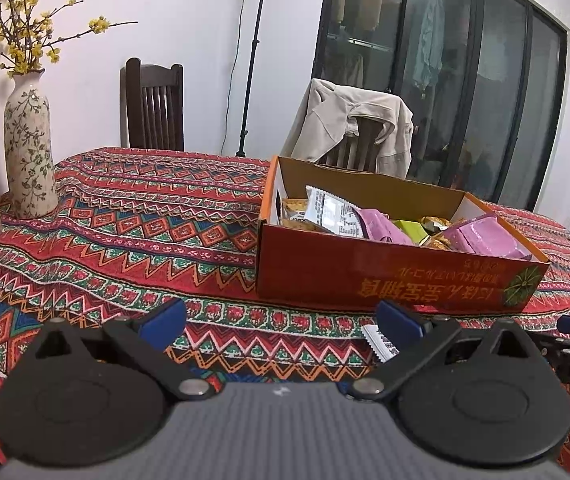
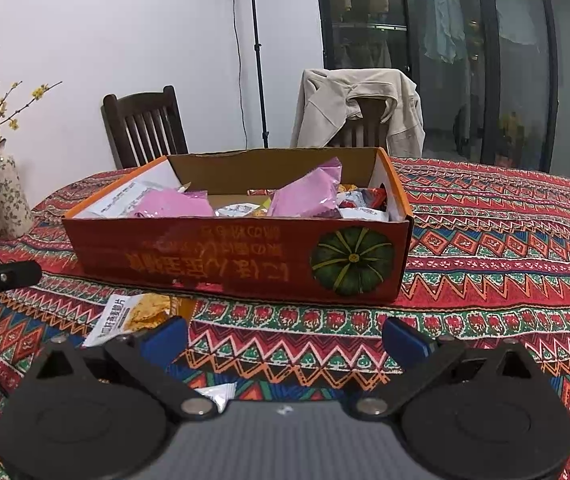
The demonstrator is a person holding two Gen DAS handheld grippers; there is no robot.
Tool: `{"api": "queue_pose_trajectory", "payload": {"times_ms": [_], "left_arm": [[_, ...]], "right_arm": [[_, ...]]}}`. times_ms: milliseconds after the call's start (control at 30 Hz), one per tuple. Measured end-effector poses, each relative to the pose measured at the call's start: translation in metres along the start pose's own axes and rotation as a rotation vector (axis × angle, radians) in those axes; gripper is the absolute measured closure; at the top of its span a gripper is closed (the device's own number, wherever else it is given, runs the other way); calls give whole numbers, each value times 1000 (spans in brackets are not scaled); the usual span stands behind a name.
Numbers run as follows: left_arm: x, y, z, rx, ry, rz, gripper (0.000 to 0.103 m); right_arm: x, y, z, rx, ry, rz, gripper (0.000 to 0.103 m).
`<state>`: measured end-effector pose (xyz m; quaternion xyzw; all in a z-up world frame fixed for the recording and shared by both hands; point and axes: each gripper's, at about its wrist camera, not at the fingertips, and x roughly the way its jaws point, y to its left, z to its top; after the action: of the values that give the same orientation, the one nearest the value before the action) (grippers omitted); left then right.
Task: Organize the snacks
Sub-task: 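Withdraw both tools from the box toward the remaining packets, then grasp a white packet with the right tool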
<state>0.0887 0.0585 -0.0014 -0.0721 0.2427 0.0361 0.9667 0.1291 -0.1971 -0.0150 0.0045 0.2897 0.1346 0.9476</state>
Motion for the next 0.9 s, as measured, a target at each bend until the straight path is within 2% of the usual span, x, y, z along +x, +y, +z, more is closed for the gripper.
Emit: {"api": "queue_pose_trajectory", "payload": {"times_ms": [533, 900], "left_arm": [[-1, 1, 0, -6, 15, 7, 0], [-29, -2, -16, 36, 29, 4, 0]], "right_arm": [[-7, 6, -2, -20, 6, 5, 0], [-24, 17, -19, -28, 67, 40, 0]]}}
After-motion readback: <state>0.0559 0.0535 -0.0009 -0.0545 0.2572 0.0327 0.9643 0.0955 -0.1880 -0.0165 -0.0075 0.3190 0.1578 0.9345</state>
